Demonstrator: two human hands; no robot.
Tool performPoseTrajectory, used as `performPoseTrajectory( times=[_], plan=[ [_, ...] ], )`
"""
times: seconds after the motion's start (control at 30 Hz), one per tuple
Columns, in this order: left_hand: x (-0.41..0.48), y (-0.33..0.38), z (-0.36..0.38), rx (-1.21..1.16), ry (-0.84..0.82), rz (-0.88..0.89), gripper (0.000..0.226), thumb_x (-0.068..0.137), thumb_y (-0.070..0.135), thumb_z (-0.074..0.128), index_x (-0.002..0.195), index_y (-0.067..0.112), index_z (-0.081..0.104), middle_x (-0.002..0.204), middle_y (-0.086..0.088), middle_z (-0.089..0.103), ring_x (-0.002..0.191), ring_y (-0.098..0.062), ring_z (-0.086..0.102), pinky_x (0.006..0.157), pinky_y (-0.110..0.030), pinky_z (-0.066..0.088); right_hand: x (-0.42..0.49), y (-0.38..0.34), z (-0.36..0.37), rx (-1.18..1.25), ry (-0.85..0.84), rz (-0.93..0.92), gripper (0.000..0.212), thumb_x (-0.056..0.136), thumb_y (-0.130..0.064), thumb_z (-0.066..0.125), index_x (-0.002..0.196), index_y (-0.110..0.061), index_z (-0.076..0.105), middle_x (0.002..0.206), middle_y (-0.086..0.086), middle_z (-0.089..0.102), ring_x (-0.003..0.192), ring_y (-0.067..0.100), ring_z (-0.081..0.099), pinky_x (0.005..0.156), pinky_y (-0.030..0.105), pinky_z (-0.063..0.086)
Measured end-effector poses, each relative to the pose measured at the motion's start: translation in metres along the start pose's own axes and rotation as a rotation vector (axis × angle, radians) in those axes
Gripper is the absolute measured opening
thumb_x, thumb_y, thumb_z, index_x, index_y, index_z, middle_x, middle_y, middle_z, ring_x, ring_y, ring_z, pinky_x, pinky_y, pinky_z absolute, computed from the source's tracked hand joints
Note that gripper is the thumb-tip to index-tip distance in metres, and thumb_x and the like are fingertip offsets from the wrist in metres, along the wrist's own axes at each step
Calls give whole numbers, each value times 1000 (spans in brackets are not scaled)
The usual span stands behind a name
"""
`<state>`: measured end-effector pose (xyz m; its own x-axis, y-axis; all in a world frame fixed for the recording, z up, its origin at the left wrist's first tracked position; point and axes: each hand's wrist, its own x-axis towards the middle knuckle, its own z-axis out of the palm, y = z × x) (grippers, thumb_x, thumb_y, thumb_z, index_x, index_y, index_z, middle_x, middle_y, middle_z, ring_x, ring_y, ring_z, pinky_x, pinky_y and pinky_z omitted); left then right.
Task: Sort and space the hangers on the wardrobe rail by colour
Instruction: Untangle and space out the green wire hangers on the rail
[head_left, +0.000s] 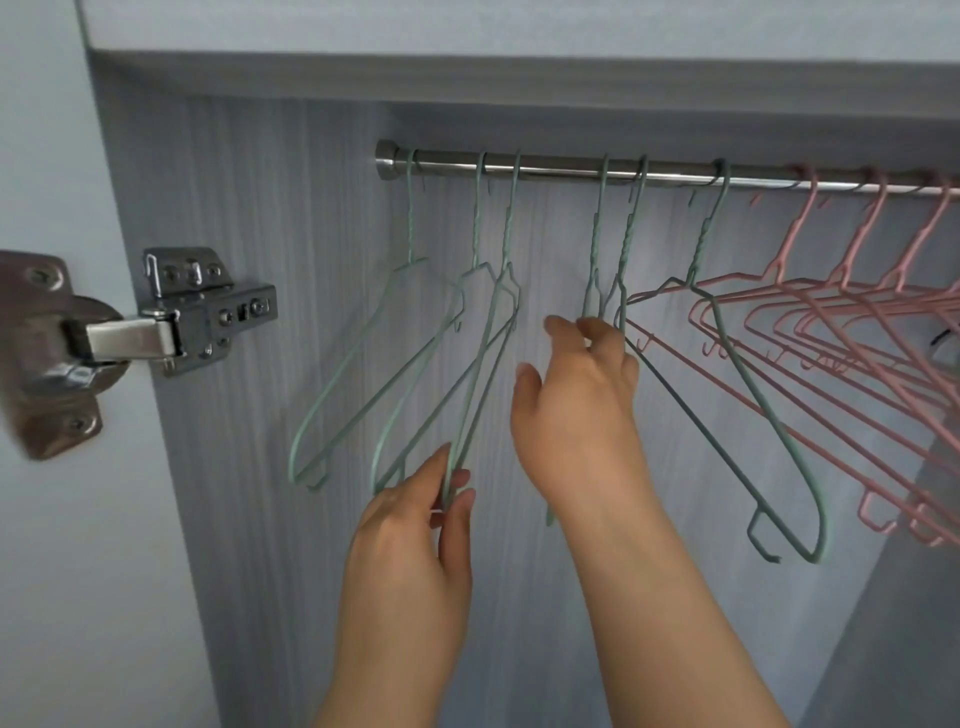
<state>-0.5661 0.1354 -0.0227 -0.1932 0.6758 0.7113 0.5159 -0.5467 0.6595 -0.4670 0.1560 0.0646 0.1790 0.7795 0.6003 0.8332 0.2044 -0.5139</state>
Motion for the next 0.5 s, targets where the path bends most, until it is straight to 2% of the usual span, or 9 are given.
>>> performPoseTrajectory(
  times=[0.1, 0.17, 0.23, 0.3, 0.33, 0.37, 0.4, 0.43, 0.5],
  plan=[
    [-6, 7, -9, 29, 46, -10, 52, 73, 40, 53, 123, 26, 54, 75, 10, 66, 64, -4, 60, 54, -4, 43, -4, 2, 0, 39, -123, 97, 65, 94, -8, 39, 147, -10, 1, 156, 9, 5, 142, 26, 8, 115, 31, 13],
    [-8, 13, -14, 40, 61, 26, 52, 72, 40, 54, 122, 27, 55, 66, 7, 64, 68, 3, 57, 56, 3, 39, -5, 3, 3, 113, -145, 140, 72, 92, -5, 39, 146, -9, -9, 157, 9, 1, 144, 26, 6, 116, 31, 12],
    [-6, 18, -17, 40, 87, 92, 42, 77, 34, 63, 118, 28, 56, 81, 10, 64, 62, 5, 55, 55, 5, 36, -4, 5, 8, 267, -154, 197, 71, 93, -5, 37, 146, -11, -10, 157, 8, 5, 143, 24, 16, 114, 31, 19],
    [-3, 24, -17, 28, 112, 154, 41, 76, 26, 63, 115, 34, 54, 99, 24, 54, 60, 4, 54, 57, 4, 37, -2, 7, 12, 465, -174, 267, 66, 96, -9, 34, 147, -15, -7, 152, 7, 26, 130, 21, 44, 106, 30, 35],
    [-1, 26, -17, 19, 116, 180, 42, 75, 23, 60, 113, 37, 52, 103, 27, 50, 60, 4, 54, 58, 3, 37, -1, 7, 13, 575, -185, 301, 63, 96, -11, 33, 147, -17, -3, 139, 4, 45, 108, 16, 61, 95, 27, 47],
    [0, 29, -16, 10, 116, 199, 42, 74, 21, 60, 112, 37, 52, 104, 27, 47, 60, 3, 53, 59, 2, 37, 0, 7, 15, 675, -189, 339, 60, 96, -12, 33, 148, -18, 3, 118, 1, 59, 78, 9, 66, 75, 21, 53],
    [2, 32, -16, 9, 117, 213, 40, 75, 22, 60, 111, 37, 52, 102, 24, 47, 61, 4, 53, 60, 2, 37, 1, 8, 18, 752, -173, 372, 57, 96, -13, 34, 147, -19, 10, 97, -1, 63, 56, 5, 58, 60, 16, 49],
    [3, 33, -17, 17, 130, 224, 36, 76, 24, 60, 110, 36, 54, 97, 22, 47, 63, 5, 51, 61, 1, 37, 3, 12, 23, 809, -134, 393, 54, 96, -14, 34, 146, -20, 16, 80, -4, 59, 50, 4, 48, 57, 14, 44],
    [9, 31, -24, 49, 200, 242, 29, 79, 28, 57, 108, 32, 57, 94, 20, 48, 69, 2, 47, 68, -5, 38, 4, 20, 34, 860, -60, 395, 51, 95, -21, 35, 145, -22, 23, 73, -15, 37, 68, 2, 37, 80, 18, 34]
  ],
)
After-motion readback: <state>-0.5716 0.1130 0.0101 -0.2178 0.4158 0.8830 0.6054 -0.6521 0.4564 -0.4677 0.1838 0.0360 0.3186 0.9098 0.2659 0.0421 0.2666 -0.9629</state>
